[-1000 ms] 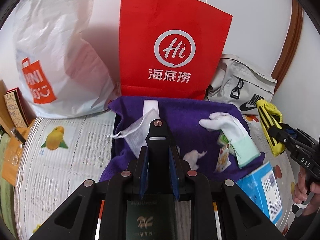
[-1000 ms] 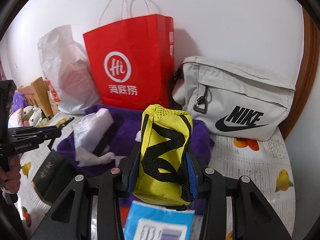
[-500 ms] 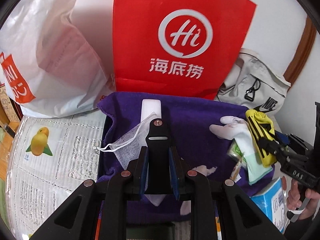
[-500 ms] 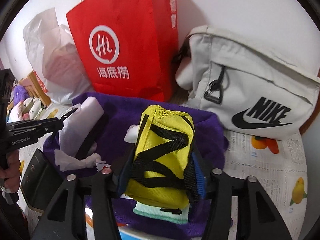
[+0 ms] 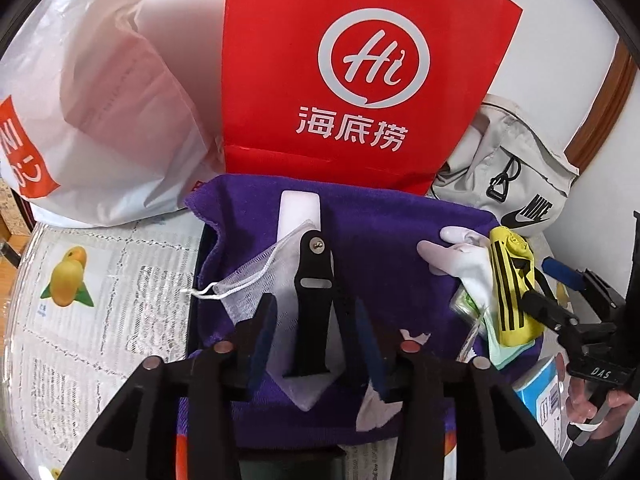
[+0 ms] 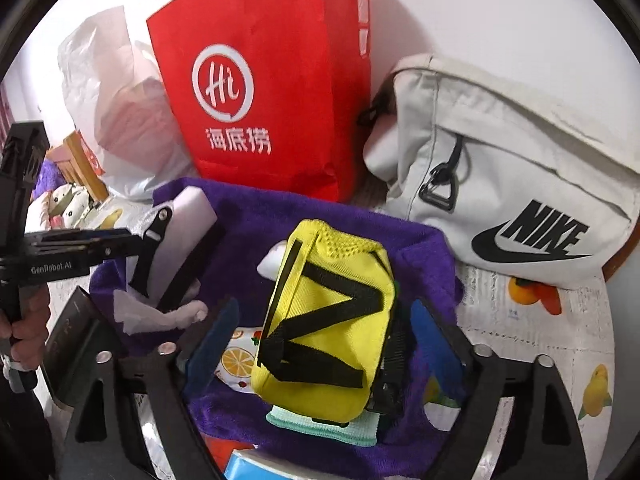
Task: Organize soft objects
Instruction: 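Open left tool to drop strap on towel while right tool releases pouch there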
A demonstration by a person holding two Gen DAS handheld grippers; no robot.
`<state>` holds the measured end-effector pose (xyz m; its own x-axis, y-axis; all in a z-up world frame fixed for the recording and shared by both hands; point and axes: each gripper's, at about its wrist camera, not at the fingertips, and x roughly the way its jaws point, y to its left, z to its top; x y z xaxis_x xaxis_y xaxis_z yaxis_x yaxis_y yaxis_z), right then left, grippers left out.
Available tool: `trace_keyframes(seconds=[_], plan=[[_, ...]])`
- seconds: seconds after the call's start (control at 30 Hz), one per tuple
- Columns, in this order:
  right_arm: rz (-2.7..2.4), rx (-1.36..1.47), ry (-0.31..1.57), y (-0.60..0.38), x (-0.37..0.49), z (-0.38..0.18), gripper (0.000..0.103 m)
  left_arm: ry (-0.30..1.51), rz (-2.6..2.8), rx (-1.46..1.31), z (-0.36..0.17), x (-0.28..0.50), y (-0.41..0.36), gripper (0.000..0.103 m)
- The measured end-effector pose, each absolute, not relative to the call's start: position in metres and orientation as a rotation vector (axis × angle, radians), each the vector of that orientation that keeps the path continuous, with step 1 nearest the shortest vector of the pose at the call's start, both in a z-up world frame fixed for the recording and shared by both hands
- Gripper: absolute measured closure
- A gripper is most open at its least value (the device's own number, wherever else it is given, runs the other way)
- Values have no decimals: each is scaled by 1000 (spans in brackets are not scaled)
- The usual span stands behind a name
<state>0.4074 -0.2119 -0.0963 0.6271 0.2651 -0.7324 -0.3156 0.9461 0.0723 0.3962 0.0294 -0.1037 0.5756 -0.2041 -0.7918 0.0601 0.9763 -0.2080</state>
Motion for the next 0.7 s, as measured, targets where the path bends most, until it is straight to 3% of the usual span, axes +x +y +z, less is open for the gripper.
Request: trace_keyframes(seconds=[0.37, 0.5, 0.7], plan=[[289, 10, 783, -226, 373, -62, 12, 916, -116, -142, -76, 357, 36, 41], [254, 34, 776, -231, 345, -47, 12, 906, -101, -132, -66, 333, 38, 38], [226, 64, 761, -236, 294, -28, 12, 895, -86, -105, -50, 286, 38, 25]])
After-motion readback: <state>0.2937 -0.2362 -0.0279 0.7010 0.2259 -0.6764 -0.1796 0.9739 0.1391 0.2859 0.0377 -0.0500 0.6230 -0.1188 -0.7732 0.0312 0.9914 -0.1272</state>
